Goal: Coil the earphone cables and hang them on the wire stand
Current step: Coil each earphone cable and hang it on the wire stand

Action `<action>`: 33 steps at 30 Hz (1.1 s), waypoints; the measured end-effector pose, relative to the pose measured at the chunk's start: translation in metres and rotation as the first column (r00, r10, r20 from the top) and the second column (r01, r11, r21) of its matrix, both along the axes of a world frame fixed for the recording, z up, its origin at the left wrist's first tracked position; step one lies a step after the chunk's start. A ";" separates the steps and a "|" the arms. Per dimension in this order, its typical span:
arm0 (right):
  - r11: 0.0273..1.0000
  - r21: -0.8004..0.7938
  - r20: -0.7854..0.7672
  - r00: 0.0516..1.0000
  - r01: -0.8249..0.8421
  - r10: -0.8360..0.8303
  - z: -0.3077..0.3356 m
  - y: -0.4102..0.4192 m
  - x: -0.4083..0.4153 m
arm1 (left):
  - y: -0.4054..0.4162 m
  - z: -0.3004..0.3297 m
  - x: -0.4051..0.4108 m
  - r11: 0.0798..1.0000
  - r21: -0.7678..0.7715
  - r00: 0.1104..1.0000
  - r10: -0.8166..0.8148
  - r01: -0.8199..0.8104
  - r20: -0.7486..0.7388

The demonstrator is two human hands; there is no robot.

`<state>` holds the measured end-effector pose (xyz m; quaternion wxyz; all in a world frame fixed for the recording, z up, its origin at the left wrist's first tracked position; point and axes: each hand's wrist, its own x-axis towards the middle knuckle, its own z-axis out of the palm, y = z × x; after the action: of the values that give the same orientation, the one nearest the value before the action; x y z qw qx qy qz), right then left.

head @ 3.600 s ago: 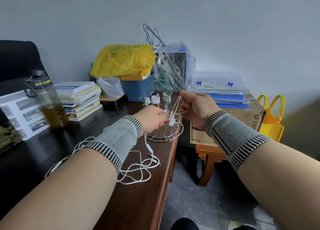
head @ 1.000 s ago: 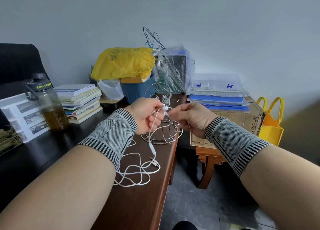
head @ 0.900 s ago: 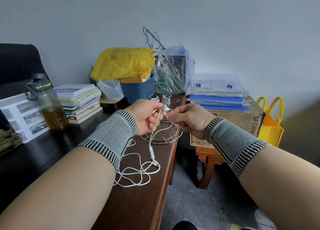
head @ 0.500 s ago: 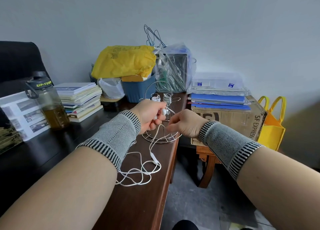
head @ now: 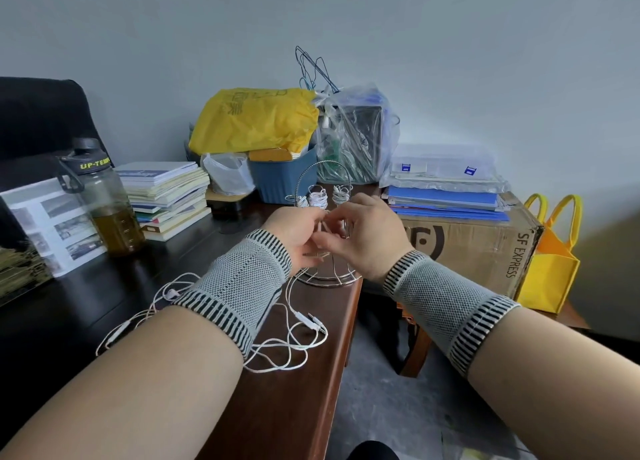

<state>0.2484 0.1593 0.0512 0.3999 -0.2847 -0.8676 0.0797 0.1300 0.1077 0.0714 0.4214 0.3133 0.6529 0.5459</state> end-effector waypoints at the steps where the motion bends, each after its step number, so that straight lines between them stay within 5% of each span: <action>1: 0.998 0.054 0.042 0.998 0.041 -0.043 -0.001 0.000 -0.002 | 0.000 0.000 0.001 1.000 0.002 1.000 0.005 -0.005 0.018; 7: 0.960 0.262 0.015 0.994 0.099 -0.106 -0.001 0.008 -0.012 | 0.000 0.003 0.006 0.999 0.009 0.993 0.048 -0.049 0.109; 11: 0.961 0.269 0.074 0.993 0.065 -0.088 0.006 0.009 -0.008 | -0.003 0.012 0.005 0.998 0.012 0.992 0.063 -0.062 -0.111; 12: 0.965 0.259 0.080 0.995 0.042 -0.065 0.008 0.010 -0.006 | -0.004 0.017 0.003 0.998 0.009 0.959 0.069 -0.069 -0.277; 14: 0.980 0.199 0.084 0.996 -0.007 -0.010 0.017 0.012 -0.002 | -0.004 0.031 -0.008 0.990 0.047 0.716 0.126 -0.130 -0.687; 16: 0.997 0.035 0.061 0.996 -0.062 0.060 0.027 0.014 0.003 | -0.005 0.043 -0.011 0.980 0.177 0.519 0.197 -0.088 -0.832; 21: 0.993 -0.056 -0.024 0.994 -0.104 0.102 0.051 0.023 0.003 | -0.004 0.040 -0.016 0.953 0.157 0.713 -0.080 0.260 -0.697; 25: 0.998 0.045 0.110 0.992 0.052 -0.057 0.062 0.042 -0.002 | -0.006 0.032 -0.032 0.971 0.098 0.769 -0.108 0.216 -0.630; 29: 0.984 0.024 0.220 0.959 0.177 -0.177 0.065 0.061 -0.025 | -0.007 0.027 -0.052 0.976 0.210 0.883 0.052 0.054 -0.466; 33: 0.981 0.063 0.394 0.899 0.184 -0.194 0.057 0.070 -0.060 | -0.003 0.018 -0.079 0.976 0.215 0.894 0.118 -0.026 -0.432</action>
<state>0.1882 0.2290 0.1080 0.2245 -0.3726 -0.8999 -0.0296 0.0510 0.1048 0.0895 0.2073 0.4460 0.6834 0.5395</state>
